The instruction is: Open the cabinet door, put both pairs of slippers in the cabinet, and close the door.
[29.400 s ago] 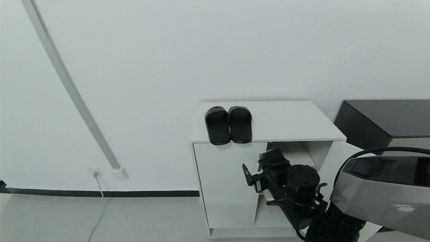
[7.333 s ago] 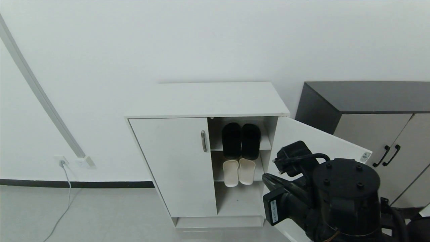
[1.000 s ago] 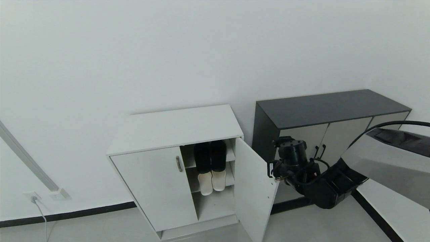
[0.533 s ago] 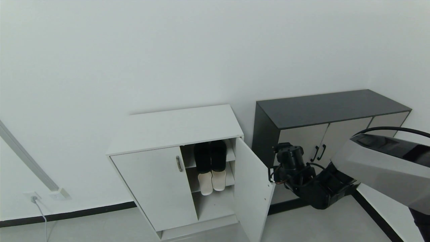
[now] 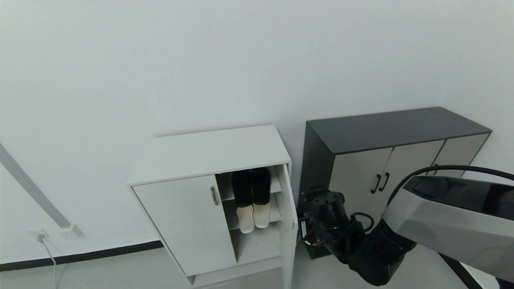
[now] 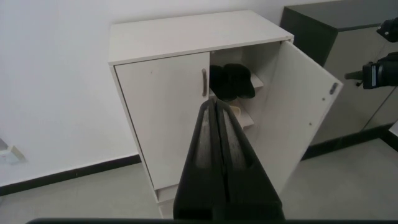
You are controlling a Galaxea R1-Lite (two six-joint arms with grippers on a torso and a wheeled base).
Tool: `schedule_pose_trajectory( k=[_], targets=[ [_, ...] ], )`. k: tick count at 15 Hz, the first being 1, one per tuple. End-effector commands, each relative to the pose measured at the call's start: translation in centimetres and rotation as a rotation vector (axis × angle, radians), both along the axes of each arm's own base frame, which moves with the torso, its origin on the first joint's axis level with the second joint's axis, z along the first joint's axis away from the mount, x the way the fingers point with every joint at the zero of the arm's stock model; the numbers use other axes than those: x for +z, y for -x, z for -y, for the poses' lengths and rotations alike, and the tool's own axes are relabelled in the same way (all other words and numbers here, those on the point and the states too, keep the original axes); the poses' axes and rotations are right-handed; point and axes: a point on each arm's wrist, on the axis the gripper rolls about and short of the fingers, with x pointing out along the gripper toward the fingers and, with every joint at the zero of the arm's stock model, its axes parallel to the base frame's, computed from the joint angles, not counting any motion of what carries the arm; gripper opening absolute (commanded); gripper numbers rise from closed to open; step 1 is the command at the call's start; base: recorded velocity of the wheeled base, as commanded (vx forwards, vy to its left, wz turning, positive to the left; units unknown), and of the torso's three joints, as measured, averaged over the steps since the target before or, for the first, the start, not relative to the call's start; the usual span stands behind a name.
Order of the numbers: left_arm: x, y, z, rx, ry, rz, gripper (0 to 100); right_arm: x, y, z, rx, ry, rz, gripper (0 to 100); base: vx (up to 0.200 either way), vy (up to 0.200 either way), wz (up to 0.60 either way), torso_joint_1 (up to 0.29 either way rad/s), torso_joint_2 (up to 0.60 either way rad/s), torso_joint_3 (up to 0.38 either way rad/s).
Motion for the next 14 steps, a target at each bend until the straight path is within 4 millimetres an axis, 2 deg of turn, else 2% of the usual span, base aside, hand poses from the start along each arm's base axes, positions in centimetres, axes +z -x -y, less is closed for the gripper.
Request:
schedule_pose_trajectory(
  k=[1,7,13,14],
  targets=[
    [0.0,0.0,0.0,0.0,0.0,0.0,0,0.8,1.3,-0.8,0.039,-0.019,0.026,0,0.0,0.0,0.0,0.0,0.0,0.0],
    [0.0,0.0,0.0,0.0,0.002,0.0,0,0.3,2.1,-0.6,0.072,0.023,0.061,0,0.0,0.0,0.0,0.0,0.0,0.0],
    [0.0,0.0,0.0,0.002,0.002,0.0,0,-0.3,2.3,-0.6,0.082,0.047,0.053,0,0.0,0.0,0.6,0.0,0.0,0.004],
    [0.0,0.0,0.0,0.002,0.002,0.0,0,-0.5,2.2,-0.6,0.084,0.039,0.063,0,0.0,0.0,0.0,0.0,0.0,0.0]
  ],
)
